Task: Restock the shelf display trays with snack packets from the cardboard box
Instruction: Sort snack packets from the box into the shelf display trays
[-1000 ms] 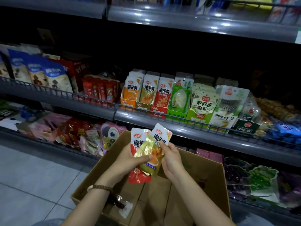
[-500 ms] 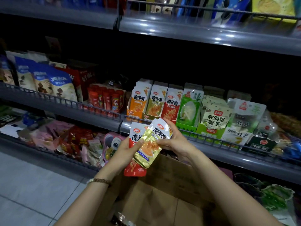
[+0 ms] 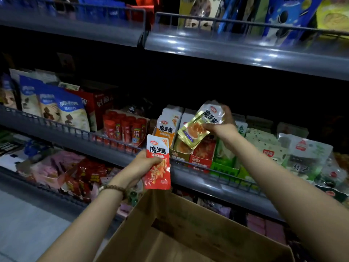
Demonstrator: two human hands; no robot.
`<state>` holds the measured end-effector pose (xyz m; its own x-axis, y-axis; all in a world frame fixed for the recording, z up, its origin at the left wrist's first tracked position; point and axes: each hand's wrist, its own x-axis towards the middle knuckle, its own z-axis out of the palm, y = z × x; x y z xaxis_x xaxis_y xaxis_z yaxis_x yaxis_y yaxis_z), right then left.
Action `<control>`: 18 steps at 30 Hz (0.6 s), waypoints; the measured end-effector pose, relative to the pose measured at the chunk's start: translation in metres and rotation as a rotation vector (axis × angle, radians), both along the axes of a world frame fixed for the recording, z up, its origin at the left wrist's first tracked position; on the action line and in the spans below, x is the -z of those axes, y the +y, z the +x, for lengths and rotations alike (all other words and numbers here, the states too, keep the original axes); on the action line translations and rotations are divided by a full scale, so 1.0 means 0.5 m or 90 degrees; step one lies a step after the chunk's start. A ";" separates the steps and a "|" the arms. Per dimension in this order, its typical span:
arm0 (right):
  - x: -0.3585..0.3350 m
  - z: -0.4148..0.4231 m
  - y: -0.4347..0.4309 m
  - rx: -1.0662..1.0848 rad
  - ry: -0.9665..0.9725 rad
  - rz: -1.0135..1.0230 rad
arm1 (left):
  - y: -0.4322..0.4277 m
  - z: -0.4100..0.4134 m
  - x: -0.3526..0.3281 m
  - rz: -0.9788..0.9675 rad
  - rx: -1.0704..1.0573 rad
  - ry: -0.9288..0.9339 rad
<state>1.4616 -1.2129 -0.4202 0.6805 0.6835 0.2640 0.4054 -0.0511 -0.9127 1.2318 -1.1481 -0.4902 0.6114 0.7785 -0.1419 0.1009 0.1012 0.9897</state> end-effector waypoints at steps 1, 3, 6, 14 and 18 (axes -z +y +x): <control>-0.004 0.004 0.015 0.011 -0.046 -0.014 | 0.009 0.002 0.003 -0.008 -0.010 -0.014; -0.004 0.006 0.042 0.031 -0.122 -0.035 | 0.018 0.007 0.006 -0.019 -0.015 -0.047; 0.010 -0.008 0.073 0.018 -0.172 -0.055 | 0.023 0.016 0.013 -0.014 -0.019 -0.074; 0.067 -0.015 0.089 -0.005 -0.511 -0.284 | 0.022 0.013 0.042 0.030 -0.031 -0.088; 0.056 -0.044 0.058 -0.055 -0.428 -0.062 | 0.007 0.020 0.040 0.051 -0.023 -0.105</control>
<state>1.4398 -1.1841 -0.4482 0.3320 0.7698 0.5451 0.8891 -0.0624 -0.4534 1.2421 -1.1445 -0.5101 0.5920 0.8056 0.0218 -0.0661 0.0215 0.9976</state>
